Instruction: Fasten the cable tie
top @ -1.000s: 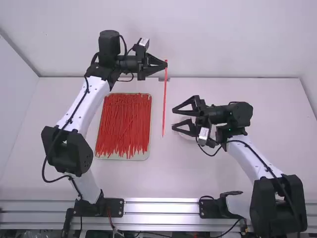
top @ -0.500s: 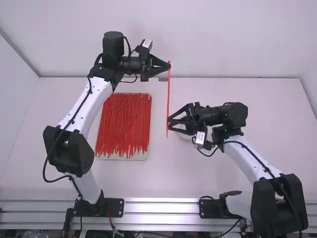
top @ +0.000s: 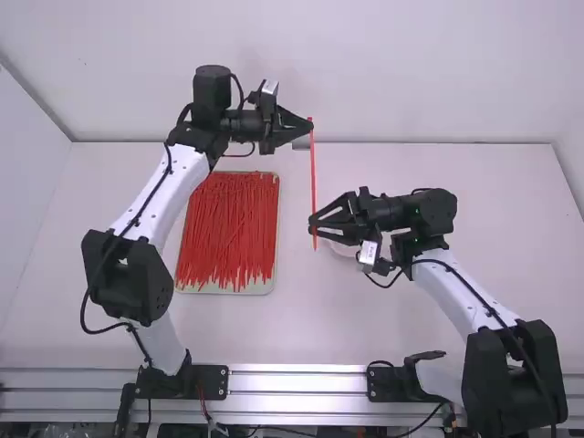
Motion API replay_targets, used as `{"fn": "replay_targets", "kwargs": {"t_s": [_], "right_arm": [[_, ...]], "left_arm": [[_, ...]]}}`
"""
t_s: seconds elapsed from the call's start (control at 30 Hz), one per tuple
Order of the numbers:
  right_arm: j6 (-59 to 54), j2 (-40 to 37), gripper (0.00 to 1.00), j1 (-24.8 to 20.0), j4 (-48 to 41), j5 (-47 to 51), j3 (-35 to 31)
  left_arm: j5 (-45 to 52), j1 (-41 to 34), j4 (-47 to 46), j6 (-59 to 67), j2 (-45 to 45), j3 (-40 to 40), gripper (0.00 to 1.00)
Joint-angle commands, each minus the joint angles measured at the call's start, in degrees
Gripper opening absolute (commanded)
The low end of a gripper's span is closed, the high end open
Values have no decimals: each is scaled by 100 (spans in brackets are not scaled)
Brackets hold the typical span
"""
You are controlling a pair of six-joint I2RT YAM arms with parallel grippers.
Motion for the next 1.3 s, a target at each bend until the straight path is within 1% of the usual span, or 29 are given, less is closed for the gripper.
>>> {"fn": "replay_targets", "kwargs": {"t_s": [0.0, 0.1, 0.17, 0.2, 0.37, 0.4, 0.43, 0.53, 0.6, 0.63, 0.73, 1.27], "right_arm": [[28, 7, 32, -35, 31, 33, -42], [28, 7, 32, -142, 26, 52, -42], [28, 7, 27, -184, 24, 50, -42], [31, 7, 26, -175, 9, 50, -42], [28, 7, 25, -181, 11, 52, -42], [31, 7, 22, -170, 9, 85, -42], [33, 7, 17, -160, 7, 140, -42], [31, 7, 15, -184, 11, 136, -42], [76, 7, 2, -214, 9, 136, -42], [96, 7, 0, -214, 9, 136, -42], [376, 7, 0, -212, 24, 151, -42], [520, 7, 0, -221, 13, 140, -42]], "left_arm": [[-17, -81, 15, 22, -63, -33, 2], [-15, -52, 55, -17, -63, -31, 2], [4, -55, 118, -20, -66, -31, 2], [2, -52, 122, -15, -63, -31, 2], [0, -52, 157, -17, -63, -31, 2], [0, -59, 166, -20, -63, -31, 2], [-2, -57, 160, -17, -63, -31, 2], [2, -57, 157, -17, -63, -31, 2], [0, -57, 160, -17, -63, -31, 2], [0, -57, 160, -17, -63, -31, 2], [-11, -57, 160, -13, -63, -31, 2], [2, -57, 160, 37, -63, -31, 2]]}}
